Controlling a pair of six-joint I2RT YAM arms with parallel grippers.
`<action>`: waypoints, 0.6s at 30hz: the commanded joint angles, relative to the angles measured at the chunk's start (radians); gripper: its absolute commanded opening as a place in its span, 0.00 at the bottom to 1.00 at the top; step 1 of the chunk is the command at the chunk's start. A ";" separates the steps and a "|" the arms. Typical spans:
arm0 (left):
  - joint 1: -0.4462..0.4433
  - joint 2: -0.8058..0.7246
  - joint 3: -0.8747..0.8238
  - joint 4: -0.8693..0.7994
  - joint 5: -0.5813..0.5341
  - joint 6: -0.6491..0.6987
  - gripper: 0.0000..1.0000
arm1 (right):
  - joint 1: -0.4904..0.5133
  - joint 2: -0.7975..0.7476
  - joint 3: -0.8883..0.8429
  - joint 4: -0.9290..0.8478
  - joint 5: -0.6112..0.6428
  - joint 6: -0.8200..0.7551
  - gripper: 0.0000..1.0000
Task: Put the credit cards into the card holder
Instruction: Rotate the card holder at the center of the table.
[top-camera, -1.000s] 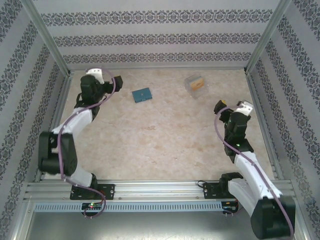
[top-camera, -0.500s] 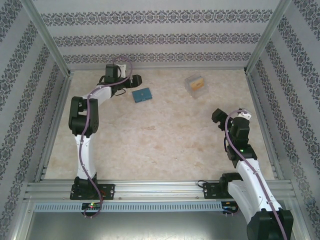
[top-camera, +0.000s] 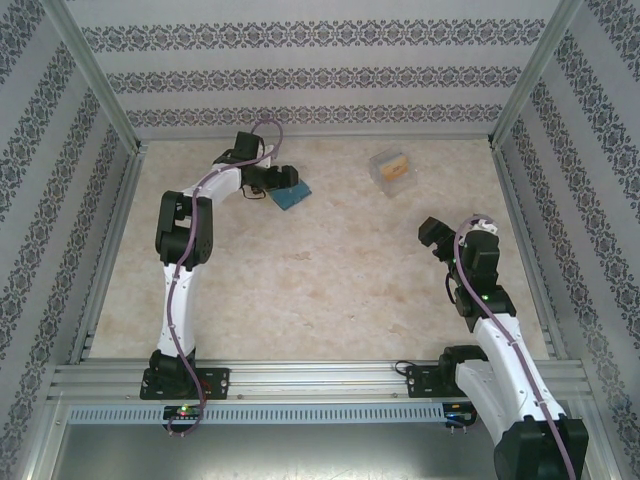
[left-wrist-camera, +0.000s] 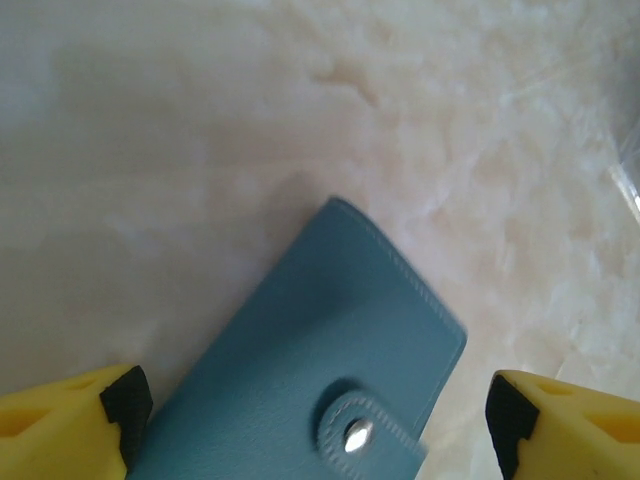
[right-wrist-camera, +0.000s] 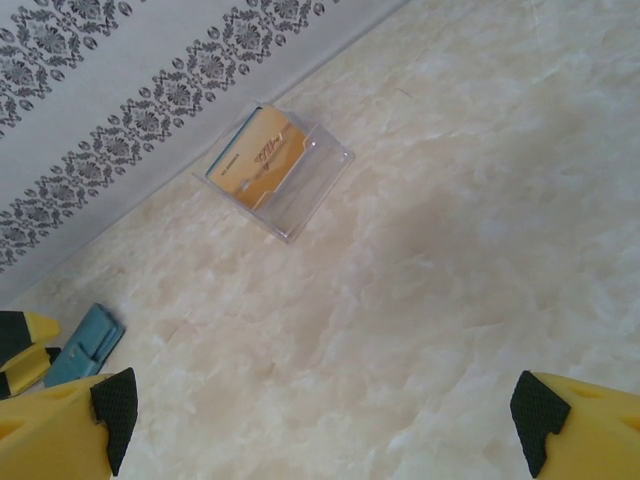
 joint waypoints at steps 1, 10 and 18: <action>-0.001 0.019 0.016 -0.135 0.030 0.014 0.87 | 0.009 0.014 0.041 -0.021 -0.036 0.015 0.98; -0.085 -0.139 -0.269 0.036 0.109 -0.050 0.71 | 0.070 0.134 0.155 -0.101 -0.092 -0.018 0.98; -0.101 -0.165 -0.303 0.047 -0.105 -0.119 0.43 | 0.185 0.302 0.261 -0.104 -0.145 -0.020 0.96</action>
